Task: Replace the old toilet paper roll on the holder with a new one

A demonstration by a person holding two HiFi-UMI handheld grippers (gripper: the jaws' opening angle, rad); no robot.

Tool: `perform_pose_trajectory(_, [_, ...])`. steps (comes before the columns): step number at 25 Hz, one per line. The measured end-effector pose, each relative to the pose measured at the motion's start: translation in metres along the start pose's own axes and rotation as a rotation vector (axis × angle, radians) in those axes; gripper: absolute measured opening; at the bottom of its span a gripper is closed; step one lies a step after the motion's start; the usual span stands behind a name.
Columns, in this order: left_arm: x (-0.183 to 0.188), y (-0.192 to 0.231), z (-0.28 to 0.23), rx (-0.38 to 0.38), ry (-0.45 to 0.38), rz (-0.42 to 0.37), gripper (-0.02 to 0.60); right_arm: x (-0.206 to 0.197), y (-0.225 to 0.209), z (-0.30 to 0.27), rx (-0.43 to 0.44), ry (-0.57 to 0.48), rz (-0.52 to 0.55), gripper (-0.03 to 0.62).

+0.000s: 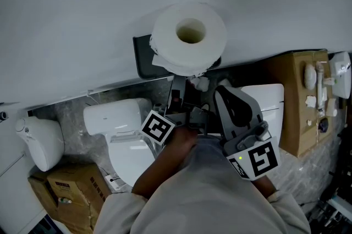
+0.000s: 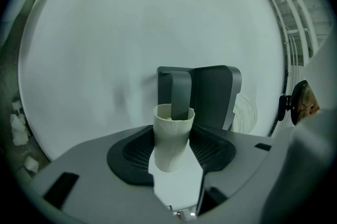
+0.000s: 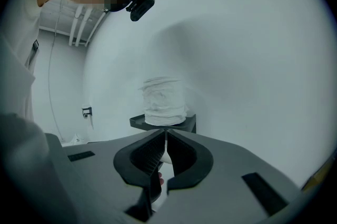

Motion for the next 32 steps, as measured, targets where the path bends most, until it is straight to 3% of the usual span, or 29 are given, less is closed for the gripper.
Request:
perform_pose_trajectory(13, [-0.018,-0.002,-0.007,-0.026,0.044,0.005,0.207,-0.001,-0.012,0.009,-0.017,-0.008,-0.016,0.018])
perform_pose_trajectory(32, [-0.093,-0.004,-0.033,-0.043,0.202,-0.008,0.202,0.002,-0.055,0.048,-0.085,-0.050,-0.055,0.018])
Point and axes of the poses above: the fingertips, and each gripper's own axes: z backward along the fingers, y to its left, x out of its top, the point moved 2 cm from there along z, backward along the fingers, and after that the axes turned 1 degree about -y, right-handed, at the moved point
